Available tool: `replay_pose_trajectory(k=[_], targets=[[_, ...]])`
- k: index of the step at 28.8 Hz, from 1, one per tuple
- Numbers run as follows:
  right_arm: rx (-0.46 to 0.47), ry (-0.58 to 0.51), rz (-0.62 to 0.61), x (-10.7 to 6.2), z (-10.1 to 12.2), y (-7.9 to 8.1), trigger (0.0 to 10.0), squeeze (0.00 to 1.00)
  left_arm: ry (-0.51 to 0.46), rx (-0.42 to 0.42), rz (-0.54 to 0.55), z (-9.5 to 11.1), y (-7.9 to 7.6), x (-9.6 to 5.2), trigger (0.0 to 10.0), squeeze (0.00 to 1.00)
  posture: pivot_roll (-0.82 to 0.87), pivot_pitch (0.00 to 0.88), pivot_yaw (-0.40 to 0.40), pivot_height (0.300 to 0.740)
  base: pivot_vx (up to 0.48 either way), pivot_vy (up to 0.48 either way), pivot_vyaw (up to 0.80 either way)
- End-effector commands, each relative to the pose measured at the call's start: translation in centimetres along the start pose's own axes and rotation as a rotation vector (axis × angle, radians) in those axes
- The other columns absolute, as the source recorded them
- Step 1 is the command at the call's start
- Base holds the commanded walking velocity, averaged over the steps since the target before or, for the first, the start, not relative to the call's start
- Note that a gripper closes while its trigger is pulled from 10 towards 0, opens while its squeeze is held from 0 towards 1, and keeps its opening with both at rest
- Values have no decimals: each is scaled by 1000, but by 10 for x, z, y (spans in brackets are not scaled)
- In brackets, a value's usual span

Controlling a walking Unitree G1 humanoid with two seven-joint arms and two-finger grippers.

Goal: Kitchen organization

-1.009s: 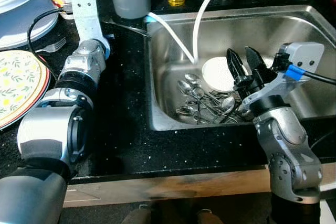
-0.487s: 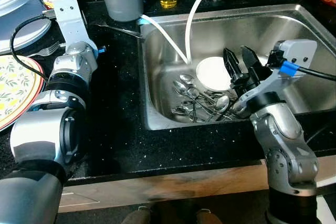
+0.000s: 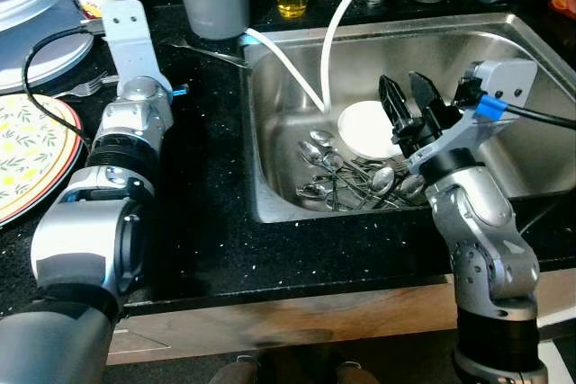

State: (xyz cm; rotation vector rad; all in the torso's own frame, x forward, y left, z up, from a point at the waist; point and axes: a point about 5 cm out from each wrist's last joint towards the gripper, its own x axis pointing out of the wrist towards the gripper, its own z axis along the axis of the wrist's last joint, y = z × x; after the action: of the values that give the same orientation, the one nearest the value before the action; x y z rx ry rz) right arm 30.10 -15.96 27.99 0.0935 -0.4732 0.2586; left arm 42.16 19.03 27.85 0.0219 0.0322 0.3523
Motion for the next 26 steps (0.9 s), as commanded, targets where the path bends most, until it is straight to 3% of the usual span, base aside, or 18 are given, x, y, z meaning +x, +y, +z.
replay_pose_trajectory(k=[1, 6, 9, 12, 13, 14, 15, 16, 18, 20, 21, 23, 26], targets=[[20, -25, 55, 5, 3, 4, 10000, 0, -122, 35, -38, 5, -7, -13, 10000, 0, 73, 149, 43, 740, 0, 0, 0], [64, -32, 234, 7, 7, 20, 10000, 0, -193, 28, -94, 7, -9, -34, 10000, 0, 86, 137, 29, 740, 0, 0, 0], [61, -18, 349, 5, 8, 27, 10000, 0, -253, 32, -107, 8, 0, -50, 10000, 0, 95, 126, 15, 740, 0, 0, 0], [50, -12, 356, 5, 7, 25, 10000, 0, -288, 31, -125, 10, 1, -56, 10000, 0, 100, 119, 5, 740, 0, 0, 0], [33, -6, 365, 6, 6, 23, 10000, 0, -353, 45, -198, 13, 0, -66, 10000, 0, 102, 111, -4, 740, 0, 0, 0], [33, -6, 365, 6, 6, 23, 10000, 0, -353, 45, -198, 13, 0, -66, 10000, 0, 102, 111, -4, 740, 0, 0, 0], [33, -3, 378, 5, 6, 21, 10000, 0, -402, 59, -328, 18, -3, -81, 10000, 0, 102, 107, -8, 740, 0, 0, 0], [27, -4, 378, 6, 6, 19, 10000, 0, -385, 52, -428, 19, -7, -87, 10000, 0, 103, 101, -10, 740, 0, 0, 0], [24, -5, 380, 6, 6, 18, 10000, 0, -364, 44, -490, 19, -10, -91, 10000, 0, 104, 100, -11, 740, 0, 0, 0], [0, -20, 344, 7, 10, 9, 10000, 0, -339, 93, -723, 21, -23, -106, 10000, 0, 99, 88, -9, 740, 0, 0, 0], [0, -20, 344, 7, 10, 9, 10000, 0, -339, 93, -723, 21, -23, -106, 10000, 0, 99, 88, -9, 740, 0, 0, 0], [-33, -52, 266, 8, 18, -6, 10000, 0, -337, 158, -926, 21, -40, -116, 10000, 0, 84, 77, 0, 740, 0, 0, 0], [-70, -100, 106, 7, 30, -30, 10000, 0, -314, 171, -1106, 21, -62, -117, 10000, 0, 64, 70, 9, 740, 0, 0, 0]])
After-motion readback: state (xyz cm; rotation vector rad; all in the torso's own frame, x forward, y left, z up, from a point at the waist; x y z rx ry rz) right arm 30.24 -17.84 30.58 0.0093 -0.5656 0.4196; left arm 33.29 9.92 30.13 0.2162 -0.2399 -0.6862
